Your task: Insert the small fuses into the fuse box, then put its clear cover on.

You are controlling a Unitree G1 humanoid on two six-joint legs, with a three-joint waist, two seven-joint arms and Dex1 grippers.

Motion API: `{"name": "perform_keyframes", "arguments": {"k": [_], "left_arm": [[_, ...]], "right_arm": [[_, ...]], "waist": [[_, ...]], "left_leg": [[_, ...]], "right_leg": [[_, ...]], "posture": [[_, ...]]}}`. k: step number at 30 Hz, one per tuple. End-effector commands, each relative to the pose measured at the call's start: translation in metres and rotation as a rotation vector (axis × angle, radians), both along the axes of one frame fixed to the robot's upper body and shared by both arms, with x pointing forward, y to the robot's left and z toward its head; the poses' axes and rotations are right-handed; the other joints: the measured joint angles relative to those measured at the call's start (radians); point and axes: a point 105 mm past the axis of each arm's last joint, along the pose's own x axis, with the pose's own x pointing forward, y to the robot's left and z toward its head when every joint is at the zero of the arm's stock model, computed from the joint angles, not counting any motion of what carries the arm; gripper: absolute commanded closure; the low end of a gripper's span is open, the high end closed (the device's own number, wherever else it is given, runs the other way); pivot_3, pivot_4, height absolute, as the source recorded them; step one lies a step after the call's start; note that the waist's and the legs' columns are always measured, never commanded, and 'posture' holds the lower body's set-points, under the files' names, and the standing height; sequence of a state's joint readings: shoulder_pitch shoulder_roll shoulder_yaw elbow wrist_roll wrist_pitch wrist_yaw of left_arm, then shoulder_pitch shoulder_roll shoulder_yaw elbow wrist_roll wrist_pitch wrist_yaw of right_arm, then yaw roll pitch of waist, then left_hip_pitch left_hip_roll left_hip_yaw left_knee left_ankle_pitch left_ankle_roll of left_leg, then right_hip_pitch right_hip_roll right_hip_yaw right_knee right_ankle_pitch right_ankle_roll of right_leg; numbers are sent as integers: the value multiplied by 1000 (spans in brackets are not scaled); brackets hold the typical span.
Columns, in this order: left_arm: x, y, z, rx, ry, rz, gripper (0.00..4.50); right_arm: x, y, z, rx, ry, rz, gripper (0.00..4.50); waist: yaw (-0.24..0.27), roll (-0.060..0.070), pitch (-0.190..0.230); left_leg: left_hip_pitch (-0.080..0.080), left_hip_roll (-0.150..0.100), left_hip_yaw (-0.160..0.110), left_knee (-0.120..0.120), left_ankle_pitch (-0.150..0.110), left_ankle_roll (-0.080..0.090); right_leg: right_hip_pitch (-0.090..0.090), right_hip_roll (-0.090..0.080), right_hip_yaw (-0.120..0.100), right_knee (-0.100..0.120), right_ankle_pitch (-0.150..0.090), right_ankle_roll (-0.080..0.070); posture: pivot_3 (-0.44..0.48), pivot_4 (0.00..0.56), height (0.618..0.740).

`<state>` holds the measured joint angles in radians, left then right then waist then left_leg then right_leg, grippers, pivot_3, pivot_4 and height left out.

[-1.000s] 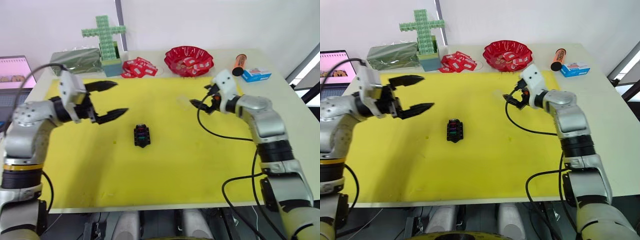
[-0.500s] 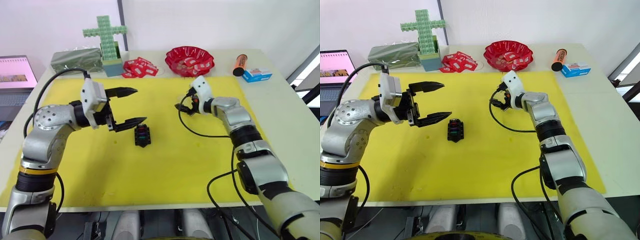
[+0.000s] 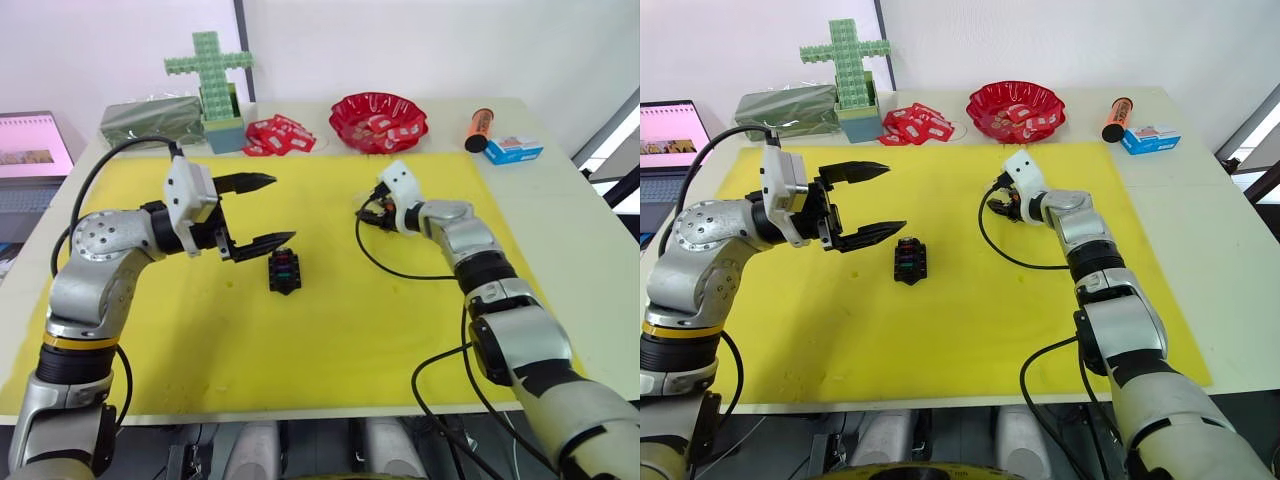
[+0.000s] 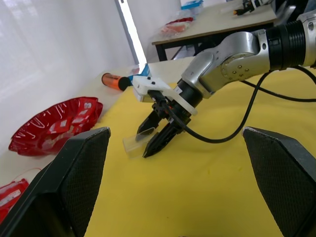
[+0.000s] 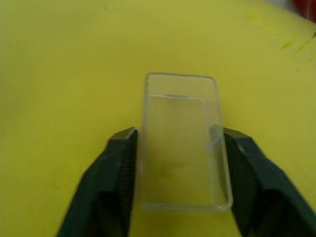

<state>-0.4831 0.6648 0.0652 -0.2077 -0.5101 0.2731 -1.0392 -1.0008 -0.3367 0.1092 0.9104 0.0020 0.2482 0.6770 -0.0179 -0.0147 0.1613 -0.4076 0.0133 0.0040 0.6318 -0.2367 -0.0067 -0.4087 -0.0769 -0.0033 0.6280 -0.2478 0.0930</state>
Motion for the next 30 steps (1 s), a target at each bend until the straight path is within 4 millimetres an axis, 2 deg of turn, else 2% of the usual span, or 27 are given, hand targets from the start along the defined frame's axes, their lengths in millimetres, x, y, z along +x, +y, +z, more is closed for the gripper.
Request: {"name": "perform_keyframes", "arguments": {"k": [1, 6, 9, 11, 14, 17, 20, 27, 30], "left_arm": [[-2, 1, 8, -4, -45, 2, 0], [-6, 7, 2, 11, -19, 19, 0], [-15, 15, -6, 19, 12, 49, 0], [-25, 21, -17, 18, 49, 87, 0], [-42, 23, -37, 43, 82, 111, 0], [-46, 27, -51, -3, 92, 204, 0], [-50, 21, -75, -55, 144, 270, 0], [-36, 11, -119, -5, 189, 336, 0], [-26, 11, -133, -19, 204, 389, 0]], "right_arm": [[5, 3, 19, 14, -73, 4, 2687], [2, 5, 33, 60, -113, 28, 2687], [-8, 10, 46, 50, -144, 74, 2687], [-20, 11, 57, 37, -170, 104, 2687], [-35, 9, 62, 39, -181, 102, 2687], [-49, 6, 58, -9, -196, 103, 2687], [-56, 5, 60, 61, -186, 49, 2687], [-59, 7, 53, 73, -165, 9, 2687], [-57, 5, 56, 78, -168, -5, 2687]], "waist": [[0, 0, 0], [0, 0, 0], [-3, 0, 0], [-3, 1, 0], [1, 1, 0], [9, 1, 0], [9, 1, 0], [6, 1, 0], [6, 1, 0]], "left_leg": [[0, 0, 0, 0, 0, 0], [0, 0, 0, 0, 0, 0], [0, 1, 0, -1, 0, 0], [0, 1, 0, -1, 0, 0], [0, 2, -4, -1, 0, 0], [1, 2, -4, -1, 0, 0], [1, 2, -4, 0, 0, 0], [1, -1, -3, 0, 0, 0], [1, -1, -2, 0, 0, 0]], "right_leg": [[0, 0, 0, 0, 0, 0], [0, 0, 0, 0, 0, 0], [-1, 0, 0, 0, 0, 0], [-1, 0, 0, 0, 0, 0], [-1, 0, 0, 0, 0, 0], [0, -2, 0, 0, 0, 0], [2, -2, 0, -1, -2, -4], [1, -2, 0, 0, -2, -4], [1, -2, 0, 0, -1, -2]], "posture": [[0, 150, 740], [0, 150, 740], [0, 150, 740], [0, 150, 740], [0, 150, 740], [0, 150, 740], [0, 150, 740], [0, 150, 740], [0, 150, 740]]}}
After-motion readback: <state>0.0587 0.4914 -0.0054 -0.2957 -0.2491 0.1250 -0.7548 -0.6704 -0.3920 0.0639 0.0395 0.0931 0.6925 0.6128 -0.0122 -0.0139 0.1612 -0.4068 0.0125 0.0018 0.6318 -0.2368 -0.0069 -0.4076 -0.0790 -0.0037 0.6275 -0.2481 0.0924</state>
